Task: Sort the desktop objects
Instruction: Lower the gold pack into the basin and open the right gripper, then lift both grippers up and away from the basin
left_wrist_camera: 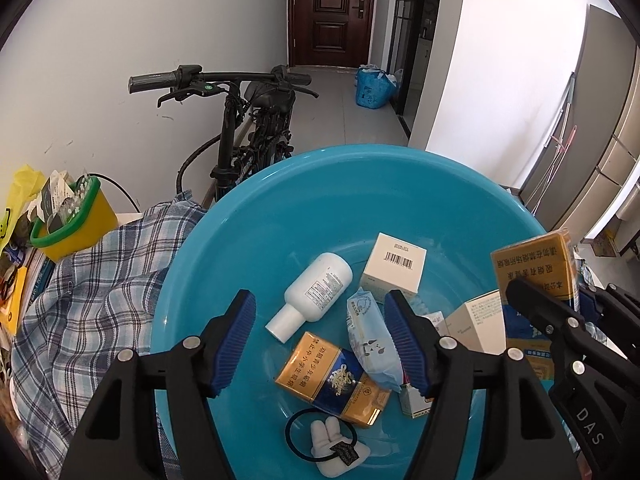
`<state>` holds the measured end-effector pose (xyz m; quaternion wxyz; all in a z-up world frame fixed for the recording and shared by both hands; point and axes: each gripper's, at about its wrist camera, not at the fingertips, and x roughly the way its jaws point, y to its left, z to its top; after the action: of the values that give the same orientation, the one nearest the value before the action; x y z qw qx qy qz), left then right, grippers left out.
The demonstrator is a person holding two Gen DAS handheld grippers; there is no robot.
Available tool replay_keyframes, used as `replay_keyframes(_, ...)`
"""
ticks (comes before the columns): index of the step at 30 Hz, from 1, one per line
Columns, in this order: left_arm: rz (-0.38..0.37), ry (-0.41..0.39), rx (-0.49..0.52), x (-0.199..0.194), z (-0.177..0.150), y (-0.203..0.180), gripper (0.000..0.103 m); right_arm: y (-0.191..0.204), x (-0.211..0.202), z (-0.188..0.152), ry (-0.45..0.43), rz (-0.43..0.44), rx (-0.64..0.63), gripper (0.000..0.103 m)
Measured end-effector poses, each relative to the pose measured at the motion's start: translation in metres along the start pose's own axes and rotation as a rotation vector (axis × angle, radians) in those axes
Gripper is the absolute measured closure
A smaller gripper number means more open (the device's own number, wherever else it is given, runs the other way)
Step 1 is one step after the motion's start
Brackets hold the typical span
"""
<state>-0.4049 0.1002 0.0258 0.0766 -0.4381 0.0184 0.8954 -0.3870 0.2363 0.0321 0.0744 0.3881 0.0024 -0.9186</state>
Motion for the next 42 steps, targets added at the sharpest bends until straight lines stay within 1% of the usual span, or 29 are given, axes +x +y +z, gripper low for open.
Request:
replay_keyframes(1, -0.001, -0.001, 0.000, 0.000, 0.000, 0.000, 0.034, -0.001, 0.000, 0.000, 0.001, -0.002, 0.002, 0.078)
replay_keyframes(2, -0.001, -0.001, 0.001, -0.001, 0.000, 0.000, 0.034, -0.002, 0.000, 0.000, -0.001, -0.002, 0.006, 0.070)
replay_keyframes(3, -0.001, -0.002, 0.001, -0.001, 0.001, 0.000, 0.034, -0.003, 0.000, 0.000, -0.006, -0.001, 0.011, 0.056)
replay_keyframes(4, -0.001, -0.003, 0.000, -0.001, 0.001, 0.000, 0.034, -0.003, -0.001, 0.000, -0.014, 0.001, 0.016, 0.050)
replay_keyframes(5, -0.001, -0.004, 0.000, -0.002, 0.001, 0.001, 0.034, -0.004, -0.002, 0.000, -0.023, 0.001, 0.018, 0.048)
replay_keyframes(10, 0.007, -0.008, -0.006, -0.003, 0.001, 0.003, 0.034, -0.005, -0.006, 0.002, -0.040, -0.019, 0.019, 0.048)
replay_keyframes(13, 0.006, -0.014, -0.009, -0.004, 0.002, 0.004, 0.034, -0.007, -0.006, 0.003, -0.050, -0.058, 0.017, 0.044)
replay_keyframes(15, 0.005, -0.030, -0.014, -0.007, 0.002, 0.005, 0.034, -0.008, -0.006, 0.003, -0.064, -0.078, 0.011, 0.036)
replay_keyframes(16, 0.004, -0.045, -0.017, -0.009, 0.002, 0.005, 0.034, -0.010, -0.008, 0.003, -0.075, -0.082, 0.013, 0.033)
replay_keyframes(17, -0.002, -0.068, -0.019, -0.013, 0.003, 0.005, 0.034, -0.010, -0.009, 0.004, -0.087, -0.087, 0.016, 0.027)
replay_keyframes(18, -0.012, -0.098, -0.020, -0.018, 0.003, 0.006, 0.034, -0.012, -0.011, 0.004, -0.102, -0.092, 0.020, 0.018)
replay_keyframes(20, -0.015, -0.159, -0.018, -0.029, 0.004, 0.006, 0.034, -0.013, -0.015, 0.006, -0.135, -0.102, 0.021, 0.008)
replay_keyframes(23, 0.016, -0.256, -0.001, -0.046, 0.005, 0.004, 0.034, -0.015, -0.023, 0.009, -0.176, -0.120, 0.027, 0.005)
replay_keyframes(25, 0.026, -0.315, 0.005, -0.055, 0.005, 0.004, 0.026, -0.019, -0.029, 0.010, -0.201, -0.122, 0.048, 0.004)
replay_keyframes(26, 0.020, -0.347, 0.004, -0.060, 0.005, 0.005, 0.019, -0.021, -0.031, 0.011, -0.214, -0.122, 0.058, 0.003)
replay_keyframes(27, 0.006, -0.382, 0.000, -0.065, 0.005, 0.007, 0.017, -0.024, -0.035, 0.012, -0.232, -0.123, 0.070, 0.002)
replay_keyframes(30, -0.043, -0.447, -0.012, -0.080, 0.005, 0.012, 0.017, -0.030, -0.044, 0.013, -0.274, -0.133, 0.093, 0.001)
replay_keyframes(32, -0.052, -0.503, -0.019, -0.090, 0.004, 0.015, 0.017, -0.033, -0.051, 0.014, -0.301, -0.138, 0.099, 0.001)
replay_keyframes(34, -0.046, -0.568, -0.017, -0.101, 0.001, 0.015, 0.012, -0.034, -0.059, 0.015, -0.339, -0.146, 0.100, 0.000)
replay_keyframes(35, -0.042, -0.599, -0.015, -0.106, 0.000, 0.015, 0.005, -0.034, -0.063, 0.015, -0.358, -0.153, 0.097, 0.000)
replay_keyframes(36, -0.040, -0.625, -0.014, -0.110, -0.001, 0.015, 0.000, -0.034, -0.068, 0.016, -0.377, -0.159, 0.095, 0.000)
replay_keyframes(37, -0.035, -0.650, -0.018, -0.115, -0.003, 0.015, 0.000, -0.034, -0.073, 0.015, -0.396, -0.165, 0.094, 0.000)
replay_keyframes(39, -0.021, -0.684, -0.024, -0.122, -0.005, 0.015, 0.000, -0.035, -0.082, 0.016, -0.434, -0.166, 0.095, 0.000)
replay_keyframes(42, -0.012, -0.693, -0.025, -0.128, -0.005, 0.015, 0.000, -0.035, -0.093, 0.016, -0.480, -0.159, 0.109, 0.000)
